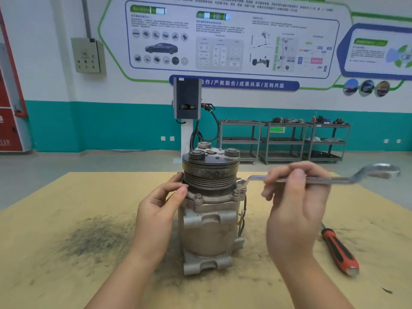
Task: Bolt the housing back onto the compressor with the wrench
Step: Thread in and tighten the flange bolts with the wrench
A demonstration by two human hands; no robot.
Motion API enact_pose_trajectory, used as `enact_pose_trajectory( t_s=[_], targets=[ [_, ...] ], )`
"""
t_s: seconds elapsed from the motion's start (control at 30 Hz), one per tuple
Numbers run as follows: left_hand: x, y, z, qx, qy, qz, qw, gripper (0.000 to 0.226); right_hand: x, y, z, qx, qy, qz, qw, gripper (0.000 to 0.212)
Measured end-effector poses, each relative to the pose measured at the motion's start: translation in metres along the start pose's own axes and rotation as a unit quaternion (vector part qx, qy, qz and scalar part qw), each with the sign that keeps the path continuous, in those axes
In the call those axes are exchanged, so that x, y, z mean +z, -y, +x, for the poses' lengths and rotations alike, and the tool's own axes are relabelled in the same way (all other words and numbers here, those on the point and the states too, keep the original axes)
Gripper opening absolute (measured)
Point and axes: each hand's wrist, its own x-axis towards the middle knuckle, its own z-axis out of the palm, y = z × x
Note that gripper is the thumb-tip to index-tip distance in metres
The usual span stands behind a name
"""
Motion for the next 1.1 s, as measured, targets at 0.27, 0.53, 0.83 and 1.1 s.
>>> enact_pose_trajectory(
  t_s=[0.27,0.53,0.83,1.1],
  targets=[
    [0.000,0.000,0.002,-0.019,0.004,-0.038,0.999,0.012,-0.017,-0.027,0.022,0.331,-0.087,0.185,0.921,0.021],
    [0.008,0.004,-0.009,0.039,-0.016,0.054,0.998,0.033,-0.015,-0.033,0.015,0.331,-0.115,0.189,0.918,0.018],
    [0.007,0.005,-0.012,0.001,0.054,0.151,0.987,0.085,0.006,-0.019,-0.037,-0.061,-0.022,-0.001,0.998,0.026],
    [0.008,0.013,-0.011,-0.005,0.029,0.122,0.992,0.087,0.006,-0.016,-0.038,-0.172,0.169,-0.106,0.965,0.016]
  ],
)
